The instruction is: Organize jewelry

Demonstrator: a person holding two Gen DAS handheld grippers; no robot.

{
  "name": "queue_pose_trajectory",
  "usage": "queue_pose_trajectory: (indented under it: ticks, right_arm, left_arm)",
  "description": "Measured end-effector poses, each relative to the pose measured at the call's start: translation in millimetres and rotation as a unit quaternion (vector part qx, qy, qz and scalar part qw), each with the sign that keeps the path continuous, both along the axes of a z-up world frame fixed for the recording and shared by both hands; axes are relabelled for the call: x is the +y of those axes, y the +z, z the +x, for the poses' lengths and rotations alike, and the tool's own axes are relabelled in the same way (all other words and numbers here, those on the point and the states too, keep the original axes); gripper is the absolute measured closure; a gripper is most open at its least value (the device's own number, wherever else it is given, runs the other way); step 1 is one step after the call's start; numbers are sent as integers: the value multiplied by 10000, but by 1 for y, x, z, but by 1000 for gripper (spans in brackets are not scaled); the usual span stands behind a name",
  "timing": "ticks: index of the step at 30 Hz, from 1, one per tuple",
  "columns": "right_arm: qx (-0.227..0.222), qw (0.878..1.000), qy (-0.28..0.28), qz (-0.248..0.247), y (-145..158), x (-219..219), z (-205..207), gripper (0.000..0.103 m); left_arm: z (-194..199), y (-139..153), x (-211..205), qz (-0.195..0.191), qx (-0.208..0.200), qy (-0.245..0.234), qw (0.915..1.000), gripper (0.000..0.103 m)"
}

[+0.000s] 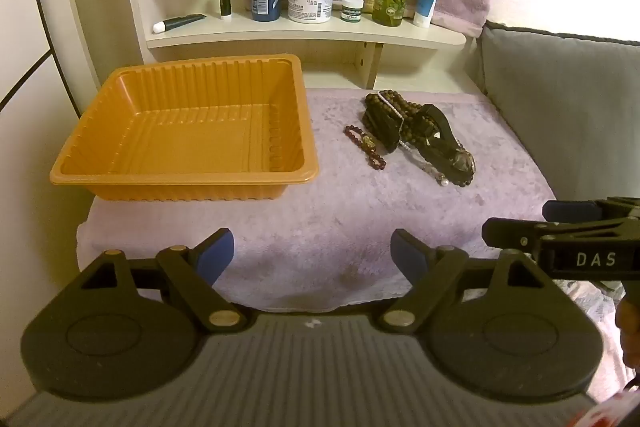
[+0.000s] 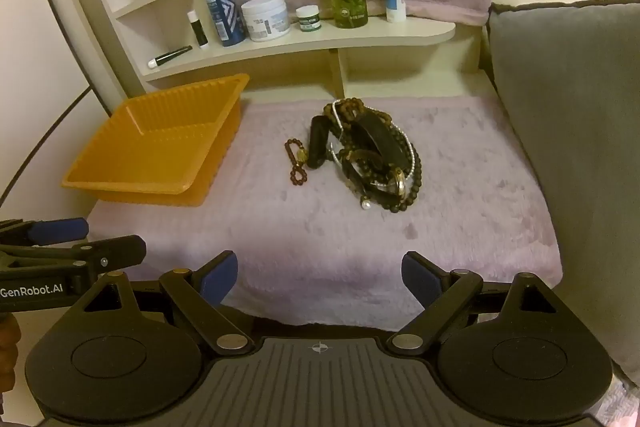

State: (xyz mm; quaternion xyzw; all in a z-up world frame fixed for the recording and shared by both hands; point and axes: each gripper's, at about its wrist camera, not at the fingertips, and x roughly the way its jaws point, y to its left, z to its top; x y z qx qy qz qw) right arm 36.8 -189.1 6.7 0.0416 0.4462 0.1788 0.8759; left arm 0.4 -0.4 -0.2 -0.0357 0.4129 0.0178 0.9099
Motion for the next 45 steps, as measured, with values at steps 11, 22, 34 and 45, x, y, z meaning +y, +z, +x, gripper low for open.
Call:
queue_pose_trajectory:
  ticks: [11, 22, 34, 45]
  right_arm:
    - [-16, 10000, 2, 4, 0, 0, 0, 14]
    - [-29, 10000, 2, 4, 0, 0, 0, 14]
    - [-42, 10000, 9, 0, 3, 1, 0, 14]
    - [-52, 10000, 9, 6, 2, 0, -1, 14]
  left_arm:
    - [0, 0, -1, -25, -30, -2, 10000, 19]
    - [2, 1, -1, -43, -55, 10, 10000, 19]
    - [0, 3, -3, -51, -69, 12, 10000, 19]
    - [0, 3, -3, -52, -85, 18, 9999, 19]
